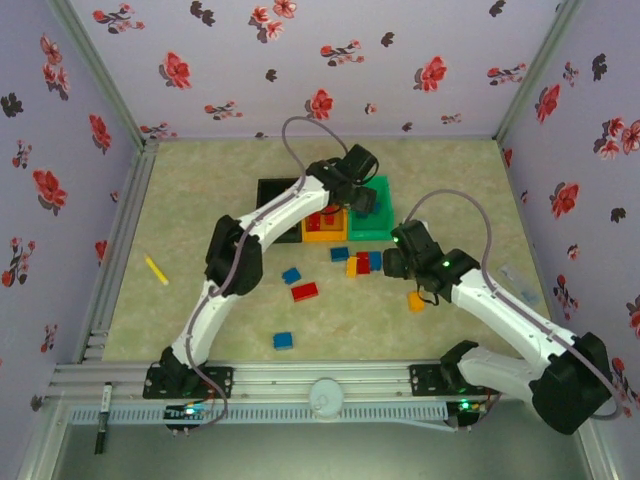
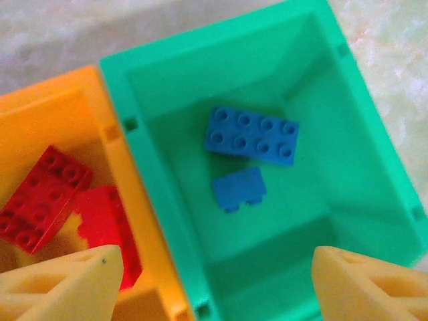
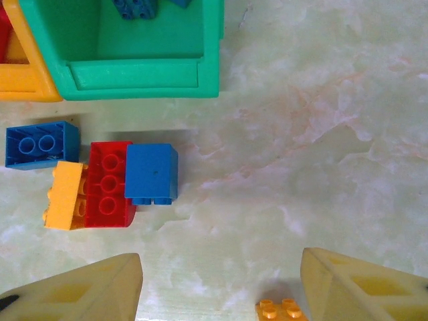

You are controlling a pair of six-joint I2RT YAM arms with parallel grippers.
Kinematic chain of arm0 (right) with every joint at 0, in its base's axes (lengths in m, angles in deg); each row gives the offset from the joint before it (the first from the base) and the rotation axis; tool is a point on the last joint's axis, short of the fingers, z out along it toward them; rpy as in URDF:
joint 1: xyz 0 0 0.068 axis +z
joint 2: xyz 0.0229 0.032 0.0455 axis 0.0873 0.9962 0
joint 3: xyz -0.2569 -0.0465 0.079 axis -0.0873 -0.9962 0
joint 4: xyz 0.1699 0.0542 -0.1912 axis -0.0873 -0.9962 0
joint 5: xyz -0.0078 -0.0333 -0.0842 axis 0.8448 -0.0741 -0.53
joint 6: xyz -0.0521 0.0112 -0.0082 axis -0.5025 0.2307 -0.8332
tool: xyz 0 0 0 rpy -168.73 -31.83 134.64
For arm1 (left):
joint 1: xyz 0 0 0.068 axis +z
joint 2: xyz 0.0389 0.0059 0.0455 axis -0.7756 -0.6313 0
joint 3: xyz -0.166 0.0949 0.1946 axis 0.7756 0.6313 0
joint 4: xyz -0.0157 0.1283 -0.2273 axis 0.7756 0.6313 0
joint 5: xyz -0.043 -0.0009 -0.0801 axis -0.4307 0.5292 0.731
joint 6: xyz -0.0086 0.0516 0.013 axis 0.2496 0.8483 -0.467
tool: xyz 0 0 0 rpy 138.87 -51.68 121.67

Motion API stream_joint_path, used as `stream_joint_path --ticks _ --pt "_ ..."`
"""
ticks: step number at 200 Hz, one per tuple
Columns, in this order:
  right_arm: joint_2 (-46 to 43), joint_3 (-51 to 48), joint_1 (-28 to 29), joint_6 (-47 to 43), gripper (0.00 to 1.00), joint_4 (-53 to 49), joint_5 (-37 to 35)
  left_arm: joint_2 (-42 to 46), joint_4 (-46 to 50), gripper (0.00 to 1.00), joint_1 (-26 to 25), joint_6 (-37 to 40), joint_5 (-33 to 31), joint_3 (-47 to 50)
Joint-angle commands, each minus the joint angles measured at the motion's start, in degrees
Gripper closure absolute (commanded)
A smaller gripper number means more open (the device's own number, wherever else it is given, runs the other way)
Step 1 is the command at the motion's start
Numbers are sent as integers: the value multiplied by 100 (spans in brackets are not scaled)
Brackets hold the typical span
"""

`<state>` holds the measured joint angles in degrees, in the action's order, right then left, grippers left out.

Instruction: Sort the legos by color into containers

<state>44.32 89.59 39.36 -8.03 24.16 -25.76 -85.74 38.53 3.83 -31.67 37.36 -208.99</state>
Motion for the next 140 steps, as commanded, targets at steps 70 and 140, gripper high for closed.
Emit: stream_joint_path --ticks 70,140 --pt "1003 65 -51 96 35 694 277 3523 -971 25 -44 -554 -942 4205" --pt "1927 422 -86 7 34 1017 459 5423 -943 24 -44 -1505 -1288 6680"
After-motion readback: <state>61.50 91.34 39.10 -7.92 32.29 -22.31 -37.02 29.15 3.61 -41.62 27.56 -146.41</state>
